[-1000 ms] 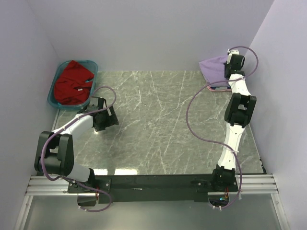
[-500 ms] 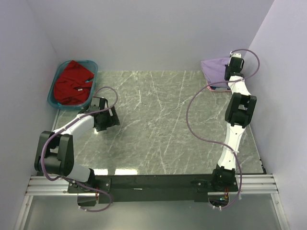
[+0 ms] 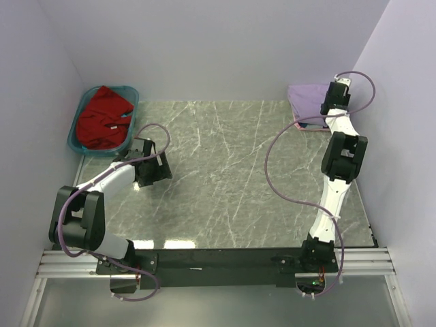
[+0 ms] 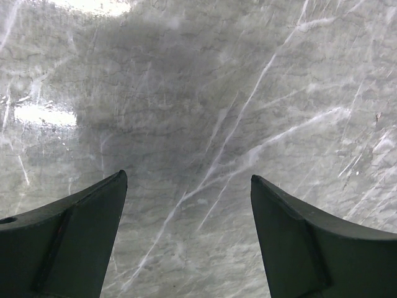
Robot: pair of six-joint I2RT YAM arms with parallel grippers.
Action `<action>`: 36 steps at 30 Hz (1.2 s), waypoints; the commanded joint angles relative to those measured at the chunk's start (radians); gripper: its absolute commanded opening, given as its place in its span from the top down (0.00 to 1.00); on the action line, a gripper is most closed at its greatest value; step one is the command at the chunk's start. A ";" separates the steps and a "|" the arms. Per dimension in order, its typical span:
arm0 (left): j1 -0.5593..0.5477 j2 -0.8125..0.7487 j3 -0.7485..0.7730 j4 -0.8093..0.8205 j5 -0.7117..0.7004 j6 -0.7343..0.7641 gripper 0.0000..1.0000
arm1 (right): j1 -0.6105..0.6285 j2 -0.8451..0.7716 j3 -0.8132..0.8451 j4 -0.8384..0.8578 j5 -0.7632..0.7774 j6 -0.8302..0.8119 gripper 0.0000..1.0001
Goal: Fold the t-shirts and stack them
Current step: Neatly place the folded tshirt to the corner
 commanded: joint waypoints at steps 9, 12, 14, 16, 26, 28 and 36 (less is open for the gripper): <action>-0.012 -0.115 0.018 0.025 -0.009 0.023 0.14 | -0.015 -0.414 -0.290 0.110 -0.021 0.234 0.38; -0.014 -0.163 0.019 0.022 -0.024 0.026 0.14 | -0.009 -0.495 -0.373 0.119 -0.137 0.271 0.38; -0.017 -0.187 0.021 0.019 -0.034 0.027 0.14 | 0.000 -0.533 -0.410 0.124 -0.194 0.287 0.37; -0.020 -0.230 0.019 0.017 -0.035 0.029 0.14 | 0.002 -0.532 -0.410 0.122 -0.295 0.300 0.38; -0.043 -0.305 0.016 0.006 -0.110 0.029 0.14 | 0.011 -0.230 -0.108 -0.005 -0.549 0.372 0.54; -0.043 -0.301 0.018 0.006 -0.112 0.030 0.14 | 0.014 -0.189 -0.080 -0.030 -0.586 0.383 0.55; -0.048 -0.313 0.016 0.009 -0.110 0.032 0.14 | 0.054 -0.115 -0.140 -0.083 -0.715 0.400 0.55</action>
